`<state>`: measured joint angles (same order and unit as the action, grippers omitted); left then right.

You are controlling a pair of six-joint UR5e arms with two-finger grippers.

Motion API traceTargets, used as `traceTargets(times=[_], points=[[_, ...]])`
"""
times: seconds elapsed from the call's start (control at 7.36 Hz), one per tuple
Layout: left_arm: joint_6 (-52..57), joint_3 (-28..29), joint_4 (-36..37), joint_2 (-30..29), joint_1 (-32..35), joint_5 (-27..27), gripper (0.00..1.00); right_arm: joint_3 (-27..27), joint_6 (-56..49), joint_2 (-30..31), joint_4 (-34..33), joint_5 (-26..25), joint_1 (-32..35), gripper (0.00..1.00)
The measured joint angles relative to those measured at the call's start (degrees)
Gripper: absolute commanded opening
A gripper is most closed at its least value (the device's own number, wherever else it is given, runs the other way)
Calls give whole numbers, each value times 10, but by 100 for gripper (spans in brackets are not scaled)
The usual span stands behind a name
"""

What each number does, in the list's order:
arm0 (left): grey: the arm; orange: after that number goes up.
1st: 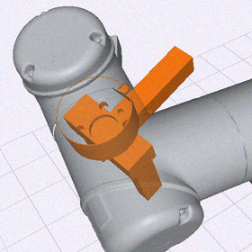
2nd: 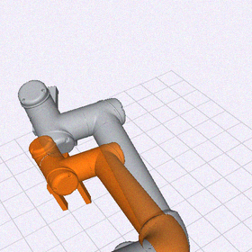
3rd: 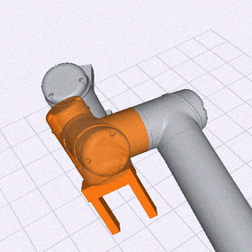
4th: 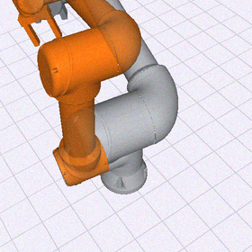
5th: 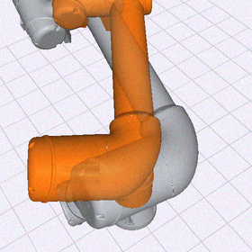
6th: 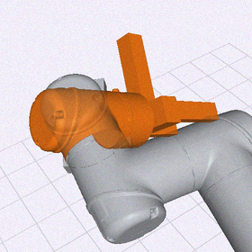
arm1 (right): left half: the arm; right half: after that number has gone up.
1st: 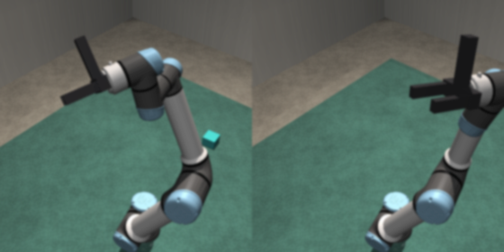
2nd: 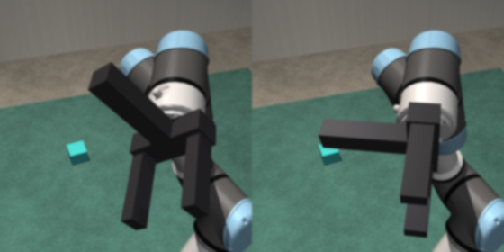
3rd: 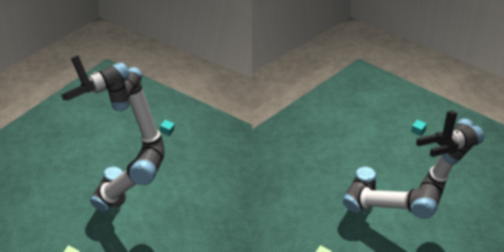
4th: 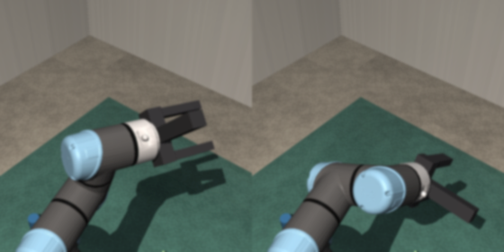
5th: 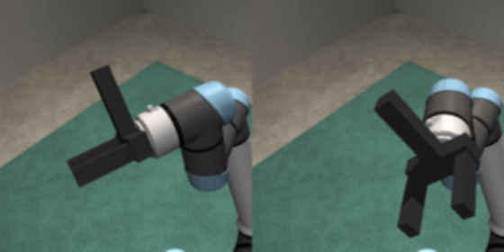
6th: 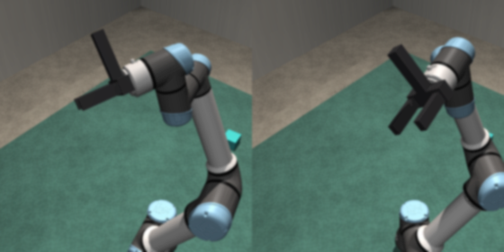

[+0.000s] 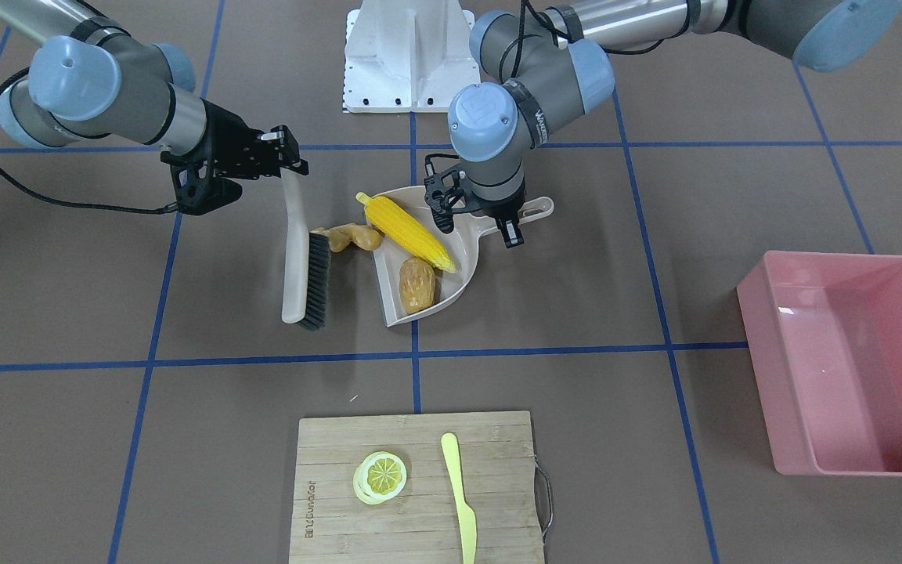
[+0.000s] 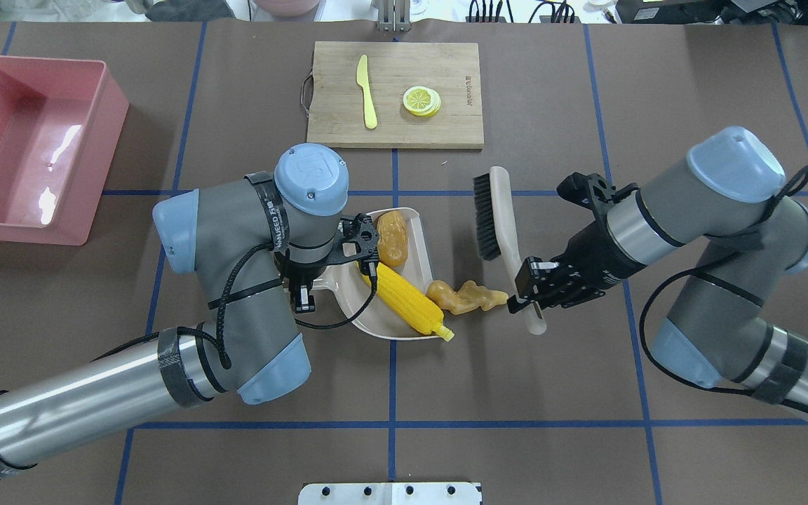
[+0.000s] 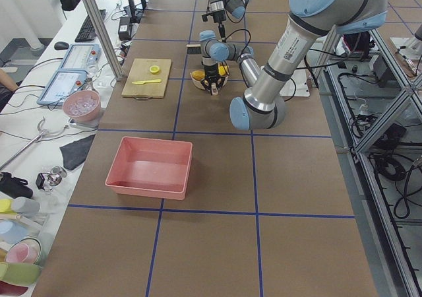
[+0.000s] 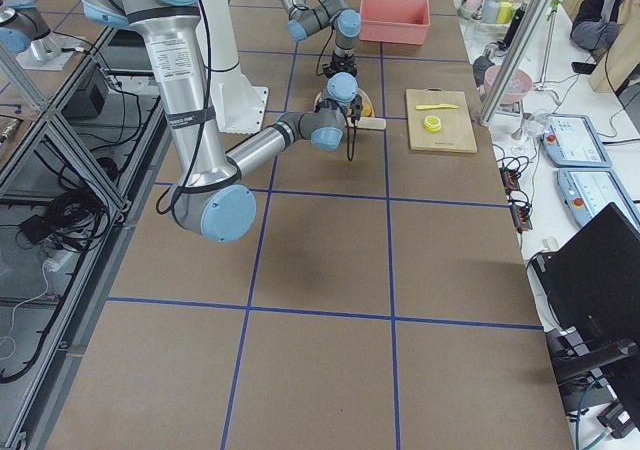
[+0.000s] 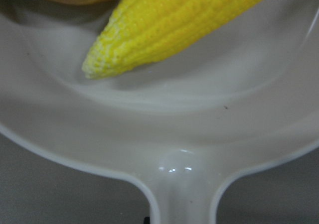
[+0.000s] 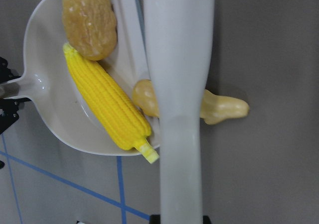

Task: Sweep and dump trash into bin
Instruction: 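Pull the brush back behind the ginger with the right gripper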

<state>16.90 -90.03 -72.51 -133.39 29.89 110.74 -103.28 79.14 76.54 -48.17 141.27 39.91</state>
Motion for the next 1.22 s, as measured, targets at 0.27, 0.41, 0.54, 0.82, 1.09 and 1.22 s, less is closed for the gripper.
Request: traceTargets(times=[0.27,0.41,0.54,0.82,1.09,1.22], points=[[0,0,0,0,0,0,0,-43,69,47,2,2,-10,0],[0,0,0,0,0,0,0,-57,123,56,3,0,-25,0],[0,0,0,0,0,0,0,-67,175,59,4,-7,-45,0],[0,1,0,0,0,0,0,-85,261,61,5,-42,-88,0],[0,4,-1,-1,-1,0,0,-94,316,60,4,-92,-136,0],[0,5,-1,-1,-1,0,0,-94,331,57,4,-107,-155,0]])
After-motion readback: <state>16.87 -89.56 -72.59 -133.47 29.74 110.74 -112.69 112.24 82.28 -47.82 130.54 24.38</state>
